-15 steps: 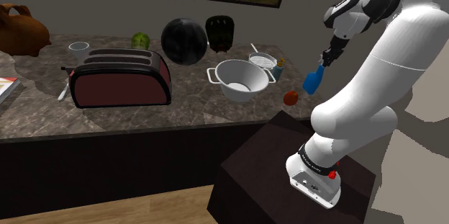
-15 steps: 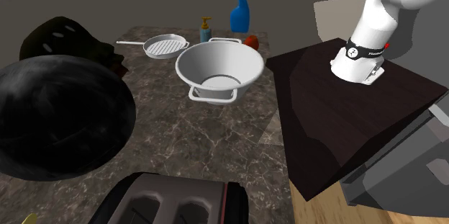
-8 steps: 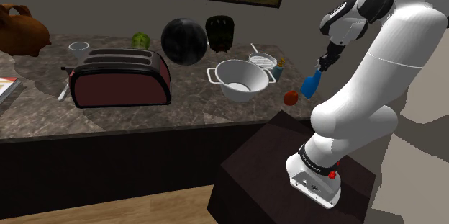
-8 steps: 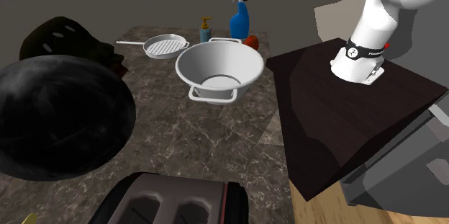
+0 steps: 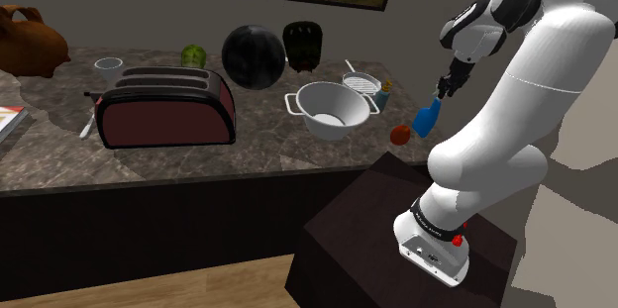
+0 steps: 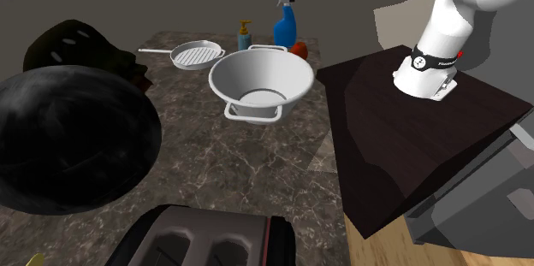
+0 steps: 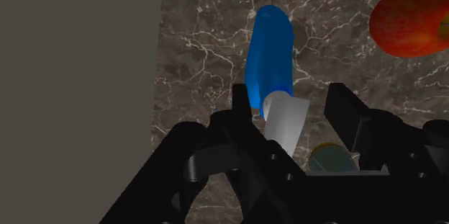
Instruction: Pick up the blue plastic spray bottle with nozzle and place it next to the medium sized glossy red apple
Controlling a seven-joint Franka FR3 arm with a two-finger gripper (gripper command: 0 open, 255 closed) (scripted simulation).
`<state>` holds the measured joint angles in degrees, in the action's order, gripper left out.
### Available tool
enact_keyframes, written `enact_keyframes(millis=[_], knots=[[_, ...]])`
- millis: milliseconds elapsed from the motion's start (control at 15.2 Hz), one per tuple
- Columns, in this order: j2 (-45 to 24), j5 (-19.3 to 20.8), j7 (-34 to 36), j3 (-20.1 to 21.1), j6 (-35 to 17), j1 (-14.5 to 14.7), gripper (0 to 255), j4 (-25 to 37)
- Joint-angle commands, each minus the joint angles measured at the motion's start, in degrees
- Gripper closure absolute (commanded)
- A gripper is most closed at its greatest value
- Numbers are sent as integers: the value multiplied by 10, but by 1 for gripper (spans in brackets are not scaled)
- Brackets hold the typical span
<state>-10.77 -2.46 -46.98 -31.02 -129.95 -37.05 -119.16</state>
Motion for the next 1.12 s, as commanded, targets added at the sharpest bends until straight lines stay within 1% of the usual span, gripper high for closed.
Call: enact_keyframes(millis=[0,264,528,1056], knots=[[0,0,0,0,0,0,0,0],[0,0,0,0,0,0,0,0],[42,27,19,-4,66,9,0,30],[42,27,19,-4,66,9,0,30]])
